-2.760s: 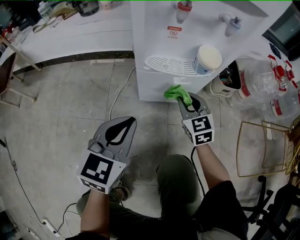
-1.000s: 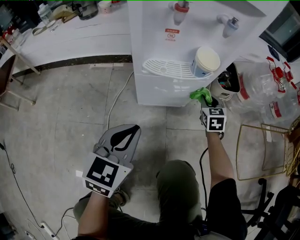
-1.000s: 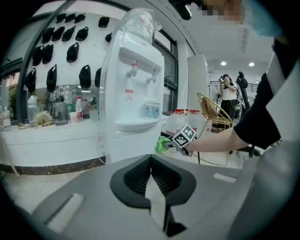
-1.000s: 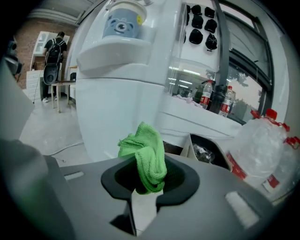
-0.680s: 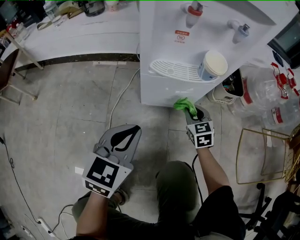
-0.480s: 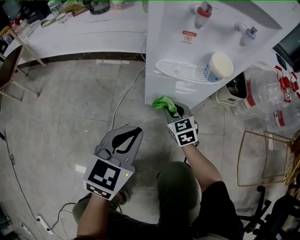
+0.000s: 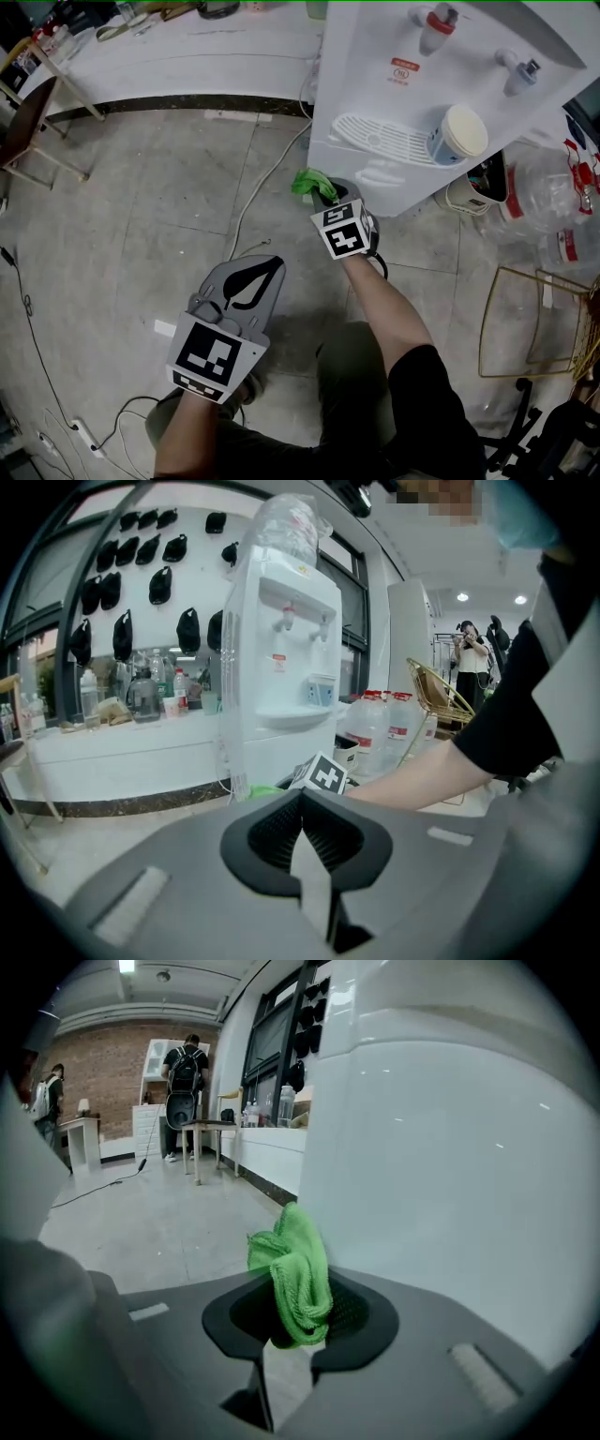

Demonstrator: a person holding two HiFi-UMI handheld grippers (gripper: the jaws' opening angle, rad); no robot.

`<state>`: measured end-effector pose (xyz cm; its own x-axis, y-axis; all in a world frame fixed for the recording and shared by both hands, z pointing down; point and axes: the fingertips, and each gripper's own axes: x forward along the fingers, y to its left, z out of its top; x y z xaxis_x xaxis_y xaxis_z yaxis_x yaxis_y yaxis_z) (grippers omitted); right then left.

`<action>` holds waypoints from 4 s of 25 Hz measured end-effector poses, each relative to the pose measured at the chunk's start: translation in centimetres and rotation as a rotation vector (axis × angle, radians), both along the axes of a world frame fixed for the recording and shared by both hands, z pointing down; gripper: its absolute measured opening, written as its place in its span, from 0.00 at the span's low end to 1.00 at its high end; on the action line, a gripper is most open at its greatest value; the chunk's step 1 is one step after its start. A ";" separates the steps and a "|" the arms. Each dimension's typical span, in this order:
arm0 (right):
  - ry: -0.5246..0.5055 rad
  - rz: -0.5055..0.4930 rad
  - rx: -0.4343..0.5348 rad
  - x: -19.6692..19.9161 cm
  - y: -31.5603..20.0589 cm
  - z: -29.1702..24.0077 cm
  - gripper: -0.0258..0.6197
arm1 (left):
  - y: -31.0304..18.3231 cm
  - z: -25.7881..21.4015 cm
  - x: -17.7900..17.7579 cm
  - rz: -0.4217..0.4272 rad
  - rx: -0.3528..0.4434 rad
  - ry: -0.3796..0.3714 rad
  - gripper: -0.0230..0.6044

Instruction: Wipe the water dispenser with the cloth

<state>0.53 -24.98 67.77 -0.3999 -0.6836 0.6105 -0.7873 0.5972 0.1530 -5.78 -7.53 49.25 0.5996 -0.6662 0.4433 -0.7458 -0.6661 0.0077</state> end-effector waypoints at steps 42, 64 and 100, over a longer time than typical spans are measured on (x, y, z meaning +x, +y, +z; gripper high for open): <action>0.004 0.088 -0.120 8.6 6.2 7.0 0.19 | 0.9 1.4 2.2 0.061 -0.015 -0.047 0.04; 0.027 0.325 -0.176 11.5 0.9 10.2 0.19 | 1.5 2.0 0.1 0.048 -0.045 -0.046 0.04; -0.350 0.110 0.068 7.1 11.4 -9.6 0.19 | -5.8 -0.6 -0.1 -0.013 0.181 -0.027 0.04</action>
